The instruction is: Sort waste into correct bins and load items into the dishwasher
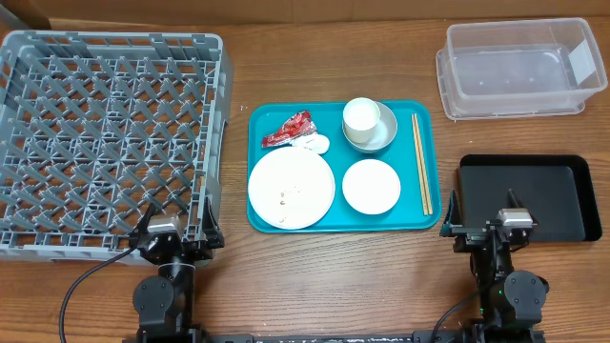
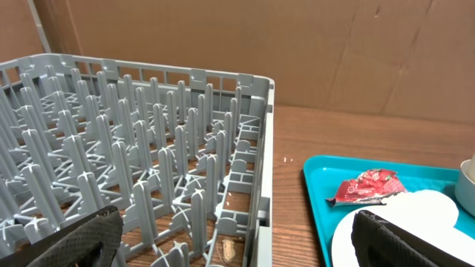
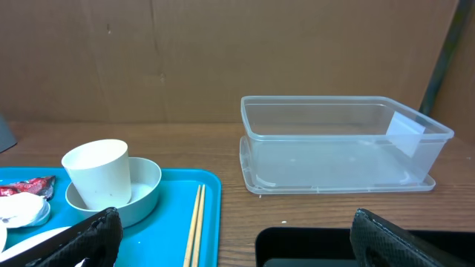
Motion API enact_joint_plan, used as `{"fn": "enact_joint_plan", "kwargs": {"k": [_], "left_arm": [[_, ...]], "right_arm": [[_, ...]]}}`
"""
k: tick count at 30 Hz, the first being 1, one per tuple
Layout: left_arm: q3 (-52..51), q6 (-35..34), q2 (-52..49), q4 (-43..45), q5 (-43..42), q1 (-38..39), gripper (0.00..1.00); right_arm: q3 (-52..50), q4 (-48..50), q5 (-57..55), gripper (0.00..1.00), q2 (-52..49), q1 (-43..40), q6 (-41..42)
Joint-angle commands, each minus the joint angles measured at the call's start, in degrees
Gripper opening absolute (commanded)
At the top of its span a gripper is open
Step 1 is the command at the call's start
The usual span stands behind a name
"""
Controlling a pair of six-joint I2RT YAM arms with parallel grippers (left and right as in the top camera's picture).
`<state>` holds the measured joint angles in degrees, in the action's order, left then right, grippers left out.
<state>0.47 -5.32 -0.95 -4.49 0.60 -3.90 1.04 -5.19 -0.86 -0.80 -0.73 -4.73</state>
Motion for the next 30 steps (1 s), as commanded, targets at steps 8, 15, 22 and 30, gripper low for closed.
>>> {"fn": "enact_joint_plan", "kwargs": {"k": [8,15,22,30], "left_arm": [[-0.20,1.51,0.68,0.04,-0.46,-0.26,1.00],[-0.20,1.46,0.68,0.09,-0.46,-0.26,1.00],[-0.20,-30.56,0.68,5.77,-22.86,-0.20,1.00],[-0.20,-51.47,0.68,22.91,-30.47,-0.20,1.00]], "right_arm": [[-0.57,0.39,-0.50,1.00,0.63,-0.20,-0.22],[-0.57,0.42,-0.50,1.00,0.63,-0.20,-0.22],[-0.57,0.39,-0.50,1.00,0.63,-0.20,-0.22],[-0.57,0.39,-0.50,1.00,0.63,-0.20,-0.22]]}}
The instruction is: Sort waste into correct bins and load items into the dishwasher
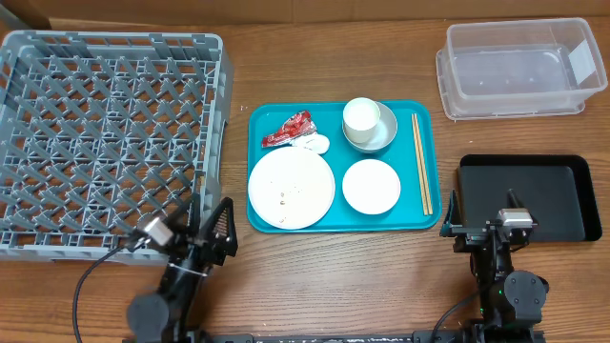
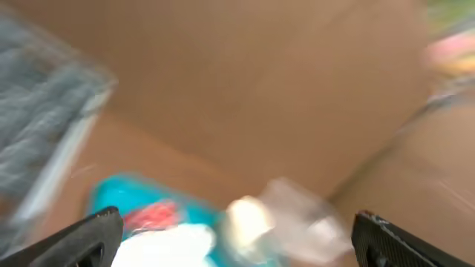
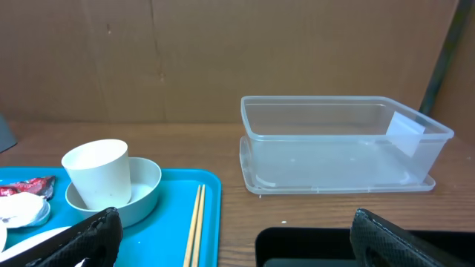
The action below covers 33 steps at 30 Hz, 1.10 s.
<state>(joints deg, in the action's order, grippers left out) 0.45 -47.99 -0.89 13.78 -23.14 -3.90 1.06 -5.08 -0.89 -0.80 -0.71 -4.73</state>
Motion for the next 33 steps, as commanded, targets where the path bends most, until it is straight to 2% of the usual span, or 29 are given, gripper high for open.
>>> {"fn": "enact_joint_plan", "kwargs": {"k": [1,2,4,8,13,16,18,21,26,29,33], "left_arm": [[-0.15,-7.19,0.61,8.41,-6.95,-0.20,1.00],[0.09,-5.55,0.61,10.67,-6.29,-0.20,1.00],[1.81,-2.34,0.50,9.77,-3.80,-0.20,1.00],[9.75,5.88,-4.04,0.28,-6.43,-0.15,1.00],[27.45,17.66,-21.88,-13.22,-17.49,-0.07,1.00],[42.05,23.21,-36.33,-27.41,-24.02,1.66,1.00],[52.92,29.14,-46.18,-40.11,-24.92,4.52,1.00],[67.71,38.47,-59.87,-56.46,-19.63,11.74,1.00],[86.07,39.87,-77.55,-72.39,-2.49,26.99,1.00],[92.37,39.85,-85.29,-74.79,4.61,35.10,1.00],[94.20,38.01,-92.06,-71.28,4.42,41.90,1.00]], "right_arm": [[-0.59,0.31,-0.48,1.00,0.63,-0.22,-0.22],[-0.59,0.28,-0.50,1.00,0.63,-0.22,-0.22],[-0.59,0.28,-0.48,1.00,0.63,-0.22,-0.22],[-0.59,0.28,-0.48,1.00,0.63,-0.22,-0.22],[-0.59,0.28,-0.48,1.00,0.63,-0.22,-0.22],[-0.59,0.28,-0.48,0.99,0.63,-0.22,-0.22],[-0.59,0.28,-0.48,1.00,0.63,-0.22,-0.22],[-0.59,0.28,-0.48,1.00,0.63,-0.22,-0.22],[-0.59,0.28,-0.48,1.00,0.63,-0.22,-0.22],[-0.59,0.28,-0.48,1.00,0.63,-0.22,-0.22],[-0.59,0.28,-0.48,1.00,0.63,-0.22,-0.22]]}}
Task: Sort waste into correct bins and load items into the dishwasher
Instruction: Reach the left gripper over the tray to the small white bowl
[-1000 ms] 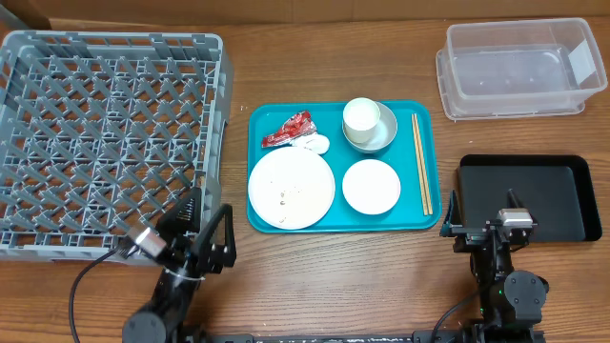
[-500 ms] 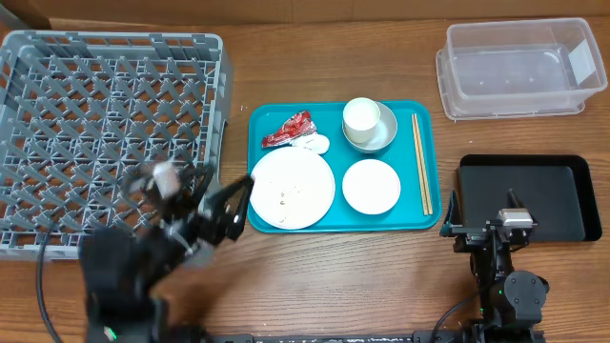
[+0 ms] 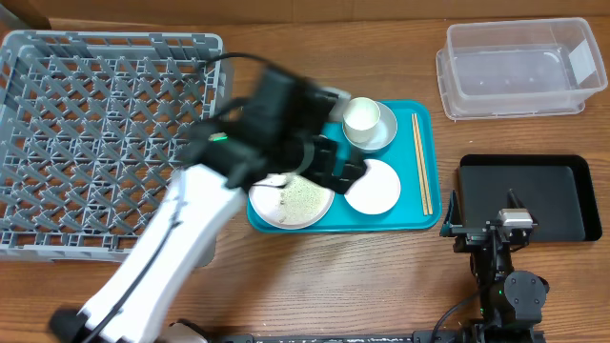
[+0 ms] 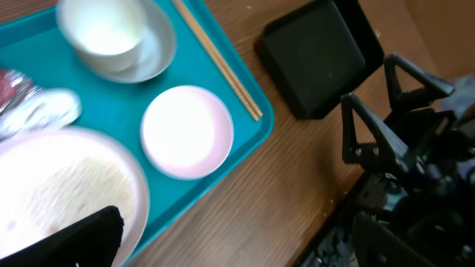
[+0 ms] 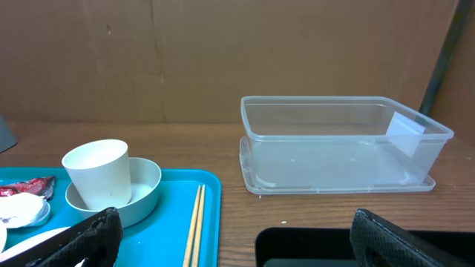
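A teal tray holds a large white plate, a small white plate, a white cup standing in a grey bowl, wooden chopsticks, a red wrapper and a crumpled white scrap. My left gripper hangs open above the tray between the two plates, blurred in the overhead view, with nothing between its fingers. My right gripper rests open at the table's near edge, by the black bin.
A grey dish rack fills the left side. A clear plastic bin stands at the back right, behind the black bin. The left arm crosses the rack's right edge and covers the tray's left part in the overhead view.
My left arm was low at the table's near edge by the rack's corner; now it reaches over the tray with its gripper above the plates. The right arm has not moved.
Both arms rested at the near edge, the left wrist camera looking across the rack. Then the left gripper had lifted and turned toward the tray, its view blurred. Now it hangs open over the tray. Nothing on the tray has moved.
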Motion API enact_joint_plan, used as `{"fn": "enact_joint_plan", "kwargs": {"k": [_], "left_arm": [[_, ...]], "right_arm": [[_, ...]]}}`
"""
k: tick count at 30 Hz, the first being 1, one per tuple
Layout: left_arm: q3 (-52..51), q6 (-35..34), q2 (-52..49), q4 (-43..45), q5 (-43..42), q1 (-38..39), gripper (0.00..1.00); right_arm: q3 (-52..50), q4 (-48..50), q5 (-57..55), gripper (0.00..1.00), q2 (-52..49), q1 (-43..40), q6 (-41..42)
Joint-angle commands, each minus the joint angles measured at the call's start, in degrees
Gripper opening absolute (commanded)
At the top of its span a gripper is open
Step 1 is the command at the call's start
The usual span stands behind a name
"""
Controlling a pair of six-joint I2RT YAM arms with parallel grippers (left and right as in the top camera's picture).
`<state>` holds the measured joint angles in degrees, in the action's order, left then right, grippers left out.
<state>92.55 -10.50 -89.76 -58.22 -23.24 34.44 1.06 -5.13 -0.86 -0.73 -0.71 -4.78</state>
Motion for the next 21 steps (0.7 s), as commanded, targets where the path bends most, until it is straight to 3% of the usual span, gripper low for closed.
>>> {"fn": "enact_joint_plan", "kwargs": {"k": [1,5,13,21], "left_arm": [[2.10,0.42,-4.81,1.38,4.57,4.87,1.00],[2.10,-0.09,-10.93,4.68,6.56,8.70,1.00],[2.10,0.46,-19.63,5.09,28.04,15.93,1.00],[2.10,-2.01,-23.85,13.53,27.06,17.11,1.00]], "right_arm": [[-0.59,0.33,-0.50,1.00,0.57,-0.22,-0.17],[-0.59,0.35,-0.50,1.00,0.57,-0.22,-0.17],[-0.59,0.33,-0.50,1.00,0.57,-0.22,-0.17],[-0.59,0.33,-0.50,1.00,0.57,-0.22,-0.17]]}}
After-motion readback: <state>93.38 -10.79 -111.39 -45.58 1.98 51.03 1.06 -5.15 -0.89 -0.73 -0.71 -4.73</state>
